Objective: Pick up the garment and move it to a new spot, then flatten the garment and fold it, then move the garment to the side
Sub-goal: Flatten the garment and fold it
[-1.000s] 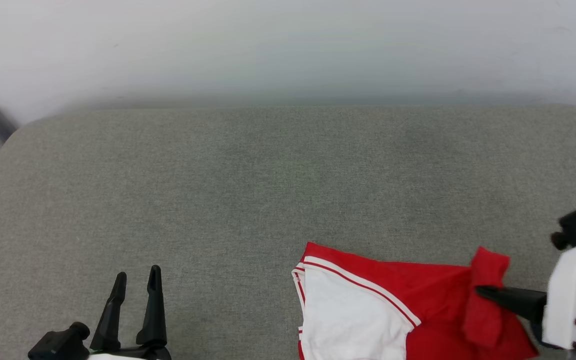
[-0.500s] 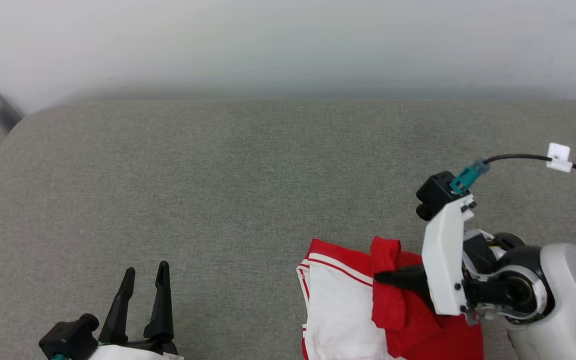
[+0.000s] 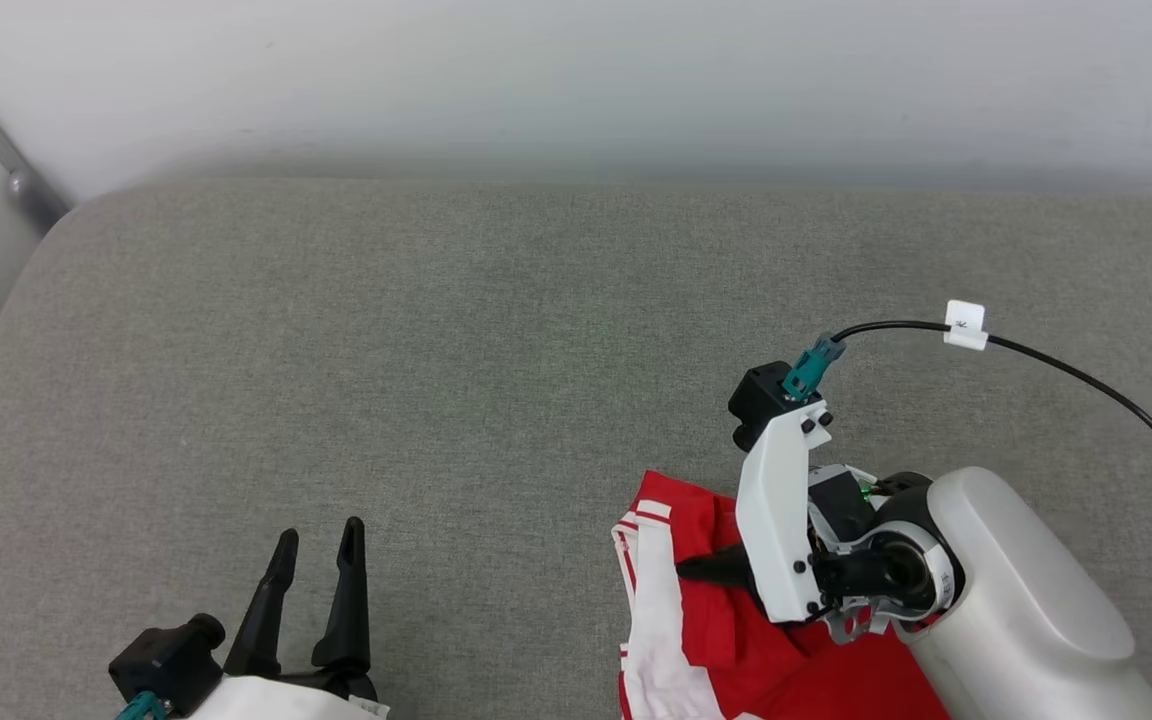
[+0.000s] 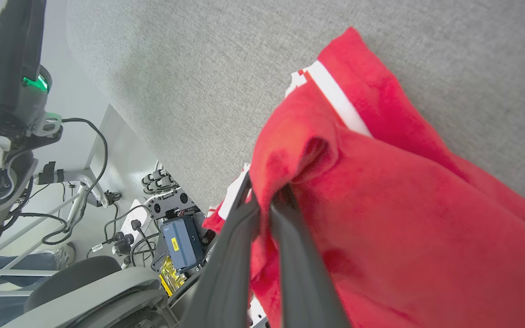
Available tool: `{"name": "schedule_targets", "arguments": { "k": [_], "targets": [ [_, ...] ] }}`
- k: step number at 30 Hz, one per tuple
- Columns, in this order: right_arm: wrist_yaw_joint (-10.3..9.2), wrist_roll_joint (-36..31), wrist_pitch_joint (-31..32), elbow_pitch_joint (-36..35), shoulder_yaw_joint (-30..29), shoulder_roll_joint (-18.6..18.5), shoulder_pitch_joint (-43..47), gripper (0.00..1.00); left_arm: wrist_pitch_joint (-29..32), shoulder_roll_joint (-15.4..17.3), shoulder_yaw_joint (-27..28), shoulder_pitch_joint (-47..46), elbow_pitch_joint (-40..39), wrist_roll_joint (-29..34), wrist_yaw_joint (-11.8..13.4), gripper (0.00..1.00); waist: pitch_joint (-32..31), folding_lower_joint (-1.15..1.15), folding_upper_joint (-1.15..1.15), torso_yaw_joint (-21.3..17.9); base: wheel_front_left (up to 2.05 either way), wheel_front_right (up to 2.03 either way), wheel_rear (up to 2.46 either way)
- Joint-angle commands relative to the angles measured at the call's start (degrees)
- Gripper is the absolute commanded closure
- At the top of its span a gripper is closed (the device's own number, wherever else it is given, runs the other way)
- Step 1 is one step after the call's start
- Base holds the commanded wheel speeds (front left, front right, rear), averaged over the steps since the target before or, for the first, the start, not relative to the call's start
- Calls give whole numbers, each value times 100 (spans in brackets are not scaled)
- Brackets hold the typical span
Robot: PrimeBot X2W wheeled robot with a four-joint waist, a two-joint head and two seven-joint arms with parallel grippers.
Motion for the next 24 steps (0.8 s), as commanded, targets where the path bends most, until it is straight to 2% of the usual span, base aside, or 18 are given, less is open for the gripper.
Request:
{"name": "schedule_targets", "arguments": {
  "k": [1, 4, 6, 7, 8, 13, 17, 20, 24],
  "targets": [
    [-3, 39, -74, 72, 68, 37, -95, 98, -11, -8, -24, -62, 23, -4, -10, 0, 10, 0, 0, 14, 0, 0, 0],
    [-3, 104, -224, 259, 241, 49, -170, 78, -11, -11, -53, -98, 81, -41, -10, 0, 27, 0, 0, 31, 0, 0, 0],
    [-3, 141, -318, 327, 341, 9, -203, 54, -11, -6, -74, -116, 109, -46, -10, 0, 29, 0, 0, 34, 0, 0, 0],
    [-3, 171, -370, 353, 388, -12, -208, 13, -11, -1, -78, -128, 115, -57, -10, 0, 29, 0, 0, 27, 0, 0, 0],
    [-3, 234, -429, 373, 407, -16, -201, 0, -11, 0, -75, -133, 127, -80, -10, 0, 25, 0, 0, 14, 0, 0, 0],
    [-3, 474, -763, 208, 429, -147, -220, 0, -11, 16, -114, -148, 184, -142, -10, 0, -17, 0, 0, -61, 0, 0, 0],
    [-3, 619, -1488, -296, 331, -460, -94, 0, -11, 15, -104, -158, 134, -166, -10, 0, -65, 0, 0, -101, 0, 0, 0],
    [-3, 653, -2600, -863, 179, -800, 87, 0, -11, -15, -68, -139, 40, -195, -10, 0, -103, 0, 0, -132, 0, 0, 0],
    [-3, 518, -4257, -1404, 236, -1455, 562, 0, -11, -82, -6, -115, -143, -239, -10, 0, -144, 0, 0, -168, 0, 0, 0]
  ]
}}
